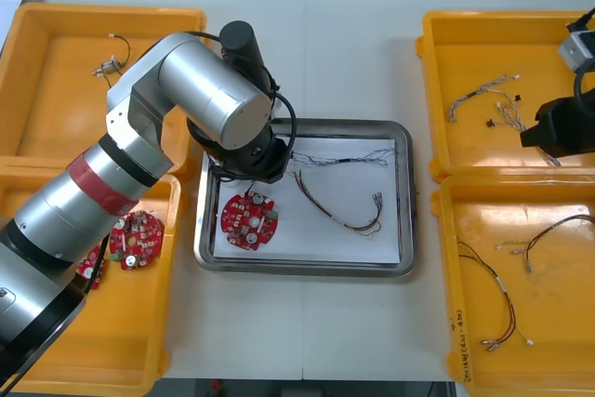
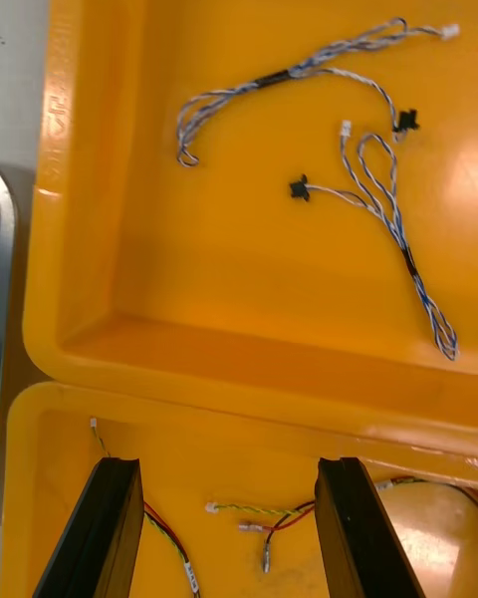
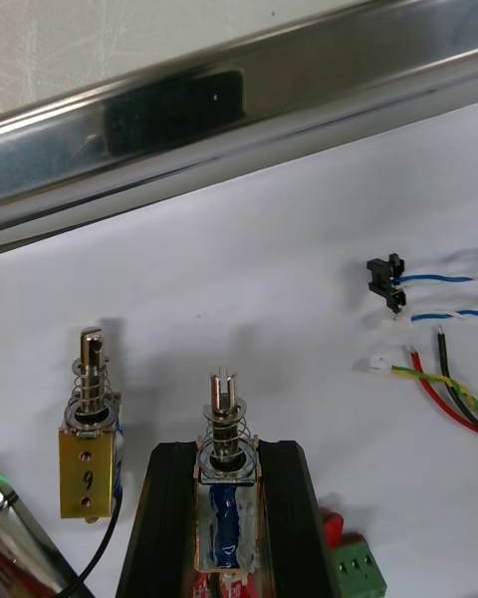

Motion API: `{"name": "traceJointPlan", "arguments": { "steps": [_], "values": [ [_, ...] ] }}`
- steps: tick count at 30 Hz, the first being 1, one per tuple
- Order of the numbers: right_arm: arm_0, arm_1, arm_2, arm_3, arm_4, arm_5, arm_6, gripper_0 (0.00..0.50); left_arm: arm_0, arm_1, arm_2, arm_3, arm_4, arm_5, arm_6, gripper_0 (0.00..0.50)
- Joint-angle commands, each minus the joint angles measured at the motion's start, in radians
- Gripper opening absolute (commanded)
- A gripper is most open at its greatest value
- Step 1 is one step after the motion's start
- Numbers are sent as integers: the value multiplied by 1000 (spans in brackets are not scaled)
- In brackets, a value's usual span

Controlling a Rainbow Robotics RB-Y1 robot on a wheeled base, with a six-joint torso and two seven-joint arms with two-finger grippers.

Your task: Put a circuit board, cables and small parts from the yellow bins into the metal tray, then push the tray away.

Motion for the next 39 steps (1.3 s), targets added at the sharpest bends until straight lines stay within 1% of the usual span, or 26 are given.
{"name": "traceJointPlan", "arguments": {
  "steps": [1, 3, 4, 5, 6, 7, 8, 10, 13, 18, 23, 29, 35, 36, 39],
  "values": [
    [63, -35, -69, -60, -13, 3, -96, 500, -34, -22, -19, 2, -10, -26, 89, 2],
    [86, -42, -75, -87, -15, 3, -125, 500, -36, -22, -20, 3, -10, -26, 92, 7],
    [97, -45, -75, -100, -15, 3, -136, 500, -36, -22, -22, 3, -9, -24, 94, 24],
    [106, -48, -75, -111, -15, 3, -147, 500, -36, -22, -22, 3, -6, -24, 95, 109],
    [121, -52, -75, -122, -18, 3, -162, 500, -36, -22, -22, 2, -6, -24, 98, 286],
    [129, -54, -75, -125, -21, 3, -162, 500, -36, -22, -22, 2, -6, -26, 100, 354],
    [143, -54, -76, -126, -26, 3, -164, 500, -36, -22, -20, -3, -7, -24, 103, 440],
    [161, -55, -84, -126, -33, 3, -165, 500, -36, -22, -20, -6, -7, -24, 106, 500],
    [178, -55, -99, -128, -46, 3, -165, 500, -36, -22, -19, -14, -7, -24, 114, 500],
    [204, -68, -121, -133, -58, 3, -165, 500, -36, -22, -3, -40, -6, 7, 124, 500],
    [236, -72, -134, -149, -64, 3, -164, 500, -36, -21, 31, -83, -6, 71, 129, 500],
    [256, -89, -133, -162, -59, 3, -156, 500, -36, -4, 103, -156, -2, 165, 126, 500],
    [266, -89, -131, -162, -49, 3, -150, 500, -36, 28, 186, -210, 16, 249, 114, 500],
    [266, -89, -131, -162, -49, 3, -150, 500, -36, 28, 186, -210, 16, 249, 114, 500],
    [270, -94, -131, -162, -50, 3, -147, 500, -36, 61, 244, -247, 33, 313, 98, 500]
  ]
}}
